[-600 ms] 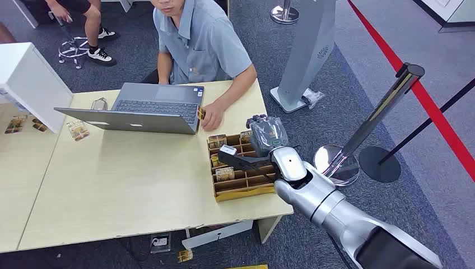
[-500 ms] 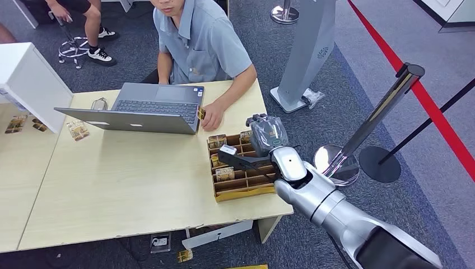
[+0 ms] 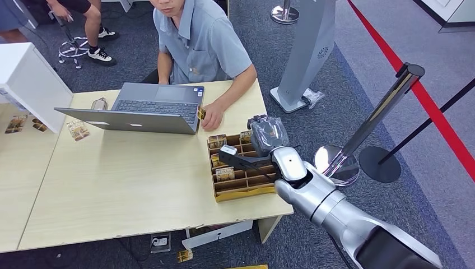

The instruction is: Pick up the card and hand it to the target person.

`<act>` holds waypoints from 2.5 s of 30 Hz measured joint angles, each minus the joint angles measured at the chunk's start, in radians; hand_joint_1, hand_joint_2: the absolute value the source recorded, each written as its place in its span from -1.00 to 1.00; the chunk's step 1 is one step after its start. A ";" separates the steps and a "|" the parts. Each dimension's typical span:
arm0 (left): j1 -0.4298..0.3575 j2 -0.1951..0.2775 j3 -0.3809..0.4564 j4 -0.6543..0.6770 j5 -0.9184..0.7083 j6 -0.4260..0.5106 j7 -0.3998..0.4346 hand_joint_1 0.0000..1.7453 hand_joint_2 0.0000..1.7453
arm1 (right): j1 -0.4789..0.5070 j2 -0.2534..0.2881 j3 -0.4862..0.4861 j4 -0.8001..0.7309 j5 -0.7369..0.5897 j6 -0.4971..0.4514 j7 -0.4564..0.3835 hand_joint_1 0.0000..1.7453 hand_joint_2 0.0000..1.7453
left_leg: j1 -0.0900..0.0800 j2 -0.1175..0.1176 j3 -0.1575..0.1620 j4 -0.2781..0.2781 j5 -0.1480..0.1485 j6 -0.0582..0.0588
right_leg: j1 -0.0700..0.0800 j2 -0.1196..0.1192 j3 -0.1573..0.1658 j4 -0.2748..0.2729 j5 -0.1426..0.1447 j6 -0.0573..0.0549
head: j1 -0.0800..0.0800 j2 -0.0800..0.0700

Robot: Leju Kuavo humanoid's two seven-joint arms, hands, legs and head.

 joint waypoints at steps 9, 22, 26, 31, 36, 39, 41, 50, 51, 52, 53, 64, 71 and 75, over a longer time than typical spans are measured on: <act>0.000 0.000 0.000 0.000 0.000 0.000 0.000 -1.00 -1.00 | 0.000 0.000 0.012 0.014 0.000 -0.001 -0.005 0.34 1.00 | 0.000 0.000 0.000 0.000 0.000 0.000 | 0.000 0.000 0.000 0.000 0.000 0.000 | 0.000 0.000; 0.000 0.000 0.000 0.000 0.000 0.000 0.000 -1.00 -1.00 | 0.000 0.006 0.012 0.022 0.017 -0.019 -0.002 0.59 1.00 | 0.000 0.000 0.000 0.000 0.000 0.000 | 0.000 0.000 0.000 0.000 0.000 0.000 | 0.000 0.000; 0.000 0.000 0.000 0.000 -0.001 0.000 0.000 -1.00 -1.00 | 0.000 0.006 0.012 0.022 0.026 -0.024 0.003 0.64 1.00 | 0.000 0.000 0.000 0.000 0.000 0.000 | 0.000 0.000 0.000 0.000 0.000 0.000 | 0.000 0.000; 0.000 0.000 0.000 0.000 -0.001 0.000 0.000 -1.00 -1.00 | 0.001 0.006 0.012 0.021 0.038 -0.031 0.010 0.69 1.00 | 0.000 0.000 0.000 0.000 0.000 0.000 | 0.000 0.000 0.000 0.000 0.000 0.000 | 0.000 0.000; 0.000 0.000 0.000 0.000 -0.001 0.001 0.000 -1.00 -1.00 | 0.002 0.004 0.010 0.008 0.053 -0.039 0.020 0.70 1.00 | 0.000 0.000 0.000 0.000 0.000 0.000 | 0.000 0.000 0.000 0.000 0.000 0.000 | 0.000 0.000; 0.000 0.000 0.000 0.000 -0.001 0.001 0.000 -1.00 -1.00 | 0.003 0.000 0.006 -0.009 0.064 -0.039 0.028 0.69 1.00 | 0.000 0.000 0.000 0.000 0.000 0.000 | 0.000 0.000 0.000 0.000 0.000 0.000 | 0.000 0.000; 0.001 0.000 0.000 0.000 -0.001 0.001 0.000 -1.00 -1.00 | 0.004 -0.006 0.001 -0.026 0.072 -0.039 0.035 0.69 1.00 | 0.000 0.000 0.000 0.000 0.000 0.000 | 0.000 0.001 0.000 0.000 0.000 0.000 | 0.000 0.000; 0.001 0.000 0.000 0.000 0.000 0.002 -0.017 -1.00 -1.00 | 0.003 -0.043 -0.037 -0.146 0.110 -0.016 0.061 0.71 1.00 | 0.000 0.000 0.000 0.000 0.000 0.000 | 0.000 0.001 0.000 0.000 0.000 0.000 | 0.000 0.000; 0.001 0.000 0.000 0.000 0.000 0.002 -0.019 -1.00 -1.00 | 0.003 -0.048 -0.042 -0.163 0.116 -0.013 0.063 0.72 1.00 | 0.000 0.000 0.000 0.000 0.000 0.000 | 0.000 0.001 0.000 0.000 0.000 0.000 | 0.000 0.000; 0.001 0.000 0.000 0.000 0.000 0.002 -0.022 -1.00 -1.00 | 0.003 -0.053 -0.047 -0.181 0.121 -0.010 0.065 0.72 1.00 | 0.000 0.000 0.000 0.000 0.000 0.000 | 0.000 0.001 0.000 0.000 0.000 0.000 | 0.000 0.000; 0.001 0.000 0.000 0.000 0.000 0.002 -0.024 -1.00 -1.00 | 0.002 -0.057 -0.050 -0.196 0.125 -0.008 0.066 0.72 1.00 | 0.000 0.000 0.000 0.000 0.000 0.000 | 0.000 0.001 0.000 0.000 0.000 0.000 | 0.000 0.000; 0.002 -0.001 0.000 0.000 0.001 0.003 -0.041 -1.00 -1.00 | -0.001 -0.075 -0.067 -0.349 0.175 0.031 0.071 0.71 1.00 | 0.000 0.000 0.000 0.000 0.000 0.000 | 0.000 0.001 0.000 0.000 0.000 0.000 | 0.000 0.000; 0.002 -0.003 0.000 0.000 0.000 0.003 -0.047 -1.00 -1.00 | -0.004 -0.082 -0.076 -0.407 0.182 0.046 0.072 0.72 1.00 | 0.000 0.000 0.000 0.000 0.000 0.000 | 0.000 0.001 0.000 0.000 0.000 0.000 | 0.000 0.000; 0.002 -0.003 0.000 0.000 0.000 0.003 -0.049 -1.00 -1.00 | -0.004 -0.085 -0.077 -0.421 0.183 0.046 0.072 0.72 1.00 | 0.000 0.000 0.000 0.000 0.000 0.000 | 0.000 0.001 0.000 0.000 0.000 0.000 | 0.000 0.000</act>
